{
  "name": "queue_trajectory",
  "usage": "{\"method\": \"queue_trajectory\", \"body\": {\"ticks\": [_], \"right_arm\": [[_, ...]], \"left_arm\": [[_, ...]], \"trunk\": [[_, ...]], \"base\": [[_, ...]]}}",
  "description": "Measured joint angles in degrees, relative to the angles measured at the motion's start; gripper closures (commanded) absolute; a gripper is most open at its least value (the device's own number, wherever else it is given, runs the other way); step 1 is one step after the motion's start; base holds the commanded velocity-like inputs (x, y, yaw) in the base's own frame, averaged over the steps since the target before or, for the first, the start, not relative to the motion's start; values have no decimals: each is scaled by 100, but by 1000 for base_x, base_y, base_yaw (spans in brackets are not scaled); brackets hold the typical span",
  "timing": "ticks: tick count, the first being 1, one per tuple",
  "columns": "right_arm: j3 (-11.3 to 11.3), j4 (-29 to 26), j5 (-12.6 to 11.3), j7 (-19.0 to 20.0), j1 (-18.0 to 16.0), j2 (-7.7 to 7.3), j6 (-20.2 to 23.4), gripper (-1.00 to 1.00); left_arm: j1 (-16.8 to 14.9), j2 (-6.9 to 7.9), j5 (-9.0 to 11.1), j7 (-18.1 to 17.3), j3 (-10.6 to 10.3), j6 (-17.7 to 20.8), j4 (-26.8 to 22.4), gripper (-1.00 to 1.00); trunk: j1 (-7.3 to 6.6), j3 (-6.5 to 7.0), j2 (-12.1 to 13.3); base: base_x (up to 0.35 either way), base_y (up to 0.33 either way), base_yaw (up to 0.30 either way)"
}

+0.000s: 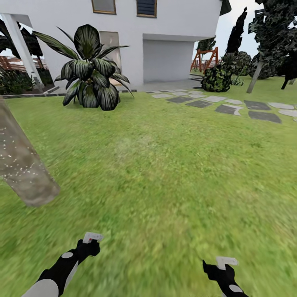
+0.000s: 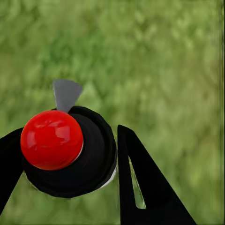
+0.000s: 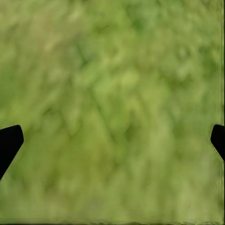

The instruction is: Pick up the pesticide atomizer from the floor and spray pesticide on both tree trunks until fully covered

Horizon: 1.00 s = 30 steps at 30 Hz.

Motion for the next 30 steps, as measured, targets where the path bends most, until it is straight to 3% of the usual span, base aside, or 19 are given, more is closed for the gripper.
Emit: {"method": "queue_trajectory", "body": {"ticks": [30], "right_arm": [[-9,-5,-9,-9,0,9,0,-100]], "left_arm": [[0,-9,18,8,-9,-5,12,100]], "trunk": [[-659,653,1203]], "base": [[0,0,-277]]}}
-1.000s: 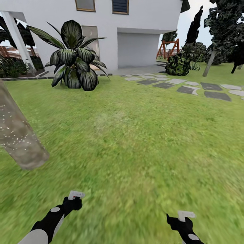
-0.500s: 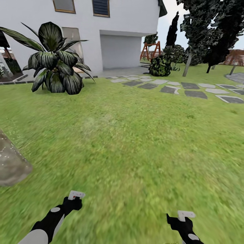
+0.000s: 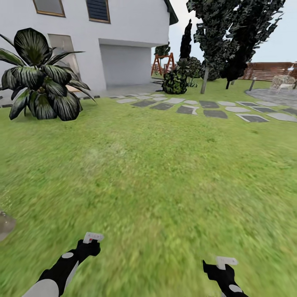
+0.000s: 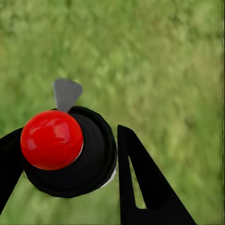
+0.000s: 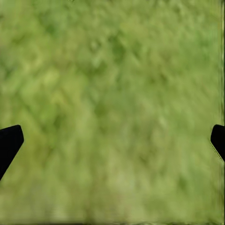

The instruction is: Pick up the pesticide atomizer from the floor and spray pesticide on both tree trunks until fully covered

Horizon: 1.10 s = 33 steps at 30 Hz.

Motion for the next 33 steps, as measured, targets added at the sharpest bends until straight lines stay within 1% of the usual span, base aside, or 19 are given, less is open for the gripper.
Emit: {"method": "queue_trajectory", "body": {"ticks": [2,4,9,14,33], "right_arm": [[0,0,0,0,0,0,0,-100],[0,0,0,1,0,0,0,-100],[0,0,0,1,0,0,0,-100],[0,0,0,1,0,0,0,-100],[0,0,0,1,0,0,0,-100]], "left_arm": [[0,1,0,0,0,0,0,100],[2,0,-15,-4,-1,-6,1,100],[125,0,-17,-7,-10,-19,-7,100],[149,0,-25,-9,-18,-126,-8,100],[150,0,-37,-9,-18,-141,-8,100]], "trunk": [[-44,42,80],[-45,48,82],[-45,63,82],[-45,73,82],[-45,74,82]], "base": [[0,0,-289],[0,0,-289],[-11,-27,-289],[-170,-232,-292],[-146,-244,-299]]}}
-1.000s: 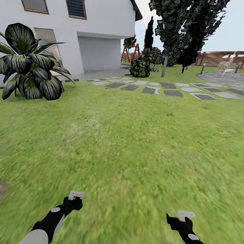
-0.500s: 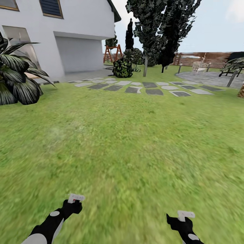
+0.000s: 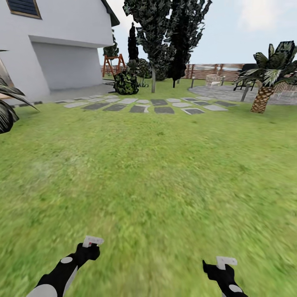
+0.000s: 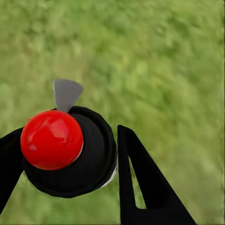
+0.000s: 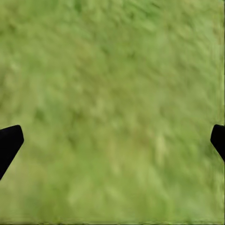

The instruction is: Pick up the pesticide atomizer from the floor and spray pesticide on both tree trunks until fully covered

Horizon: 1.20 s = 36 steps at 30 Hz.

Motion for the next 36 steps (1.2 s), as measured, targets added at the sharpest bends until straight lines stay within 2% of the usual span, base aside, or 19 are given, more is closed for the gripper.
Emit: {"method": "queue_trajectory", "body": {"ticks": [10,36], "right_arm": [[0,0,0,0,0,0,0,-100],[0,0,0,0,0,0,0,-100]], "left_arm": [[0,0,0,0,0,0,2,100],[0,0,-9,0,7,0,0,100]], "trunk": [[0,0,0],[0,0,0]], "base": [[-113,-254,-299],[-2,-270,-299]]}}
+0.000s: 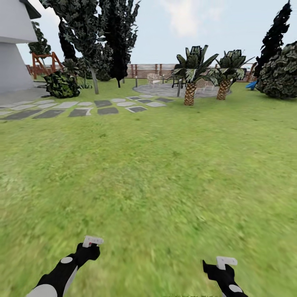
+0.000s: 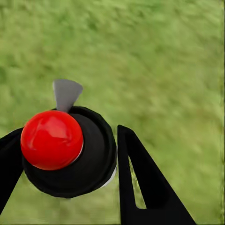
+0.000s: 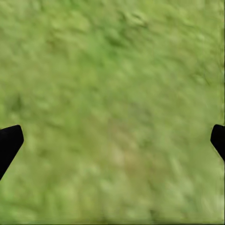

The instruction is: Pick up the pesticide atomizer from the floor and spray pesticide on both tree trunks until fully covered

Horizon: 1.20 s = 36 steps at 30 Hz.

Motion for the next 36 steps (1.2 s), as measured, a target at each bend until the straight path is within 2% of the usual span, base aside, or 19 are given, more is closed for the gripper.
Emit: {"method": "queue_trajectory", "body": {"ticks": [36], "right_arm": [[0,0,0,0,0,0,0,-100]], "left_arm": [[0,2,0,0,1,-2,0,100]], "trunk": [[0,0,0]], "base": [[0,-273,-299]]}}
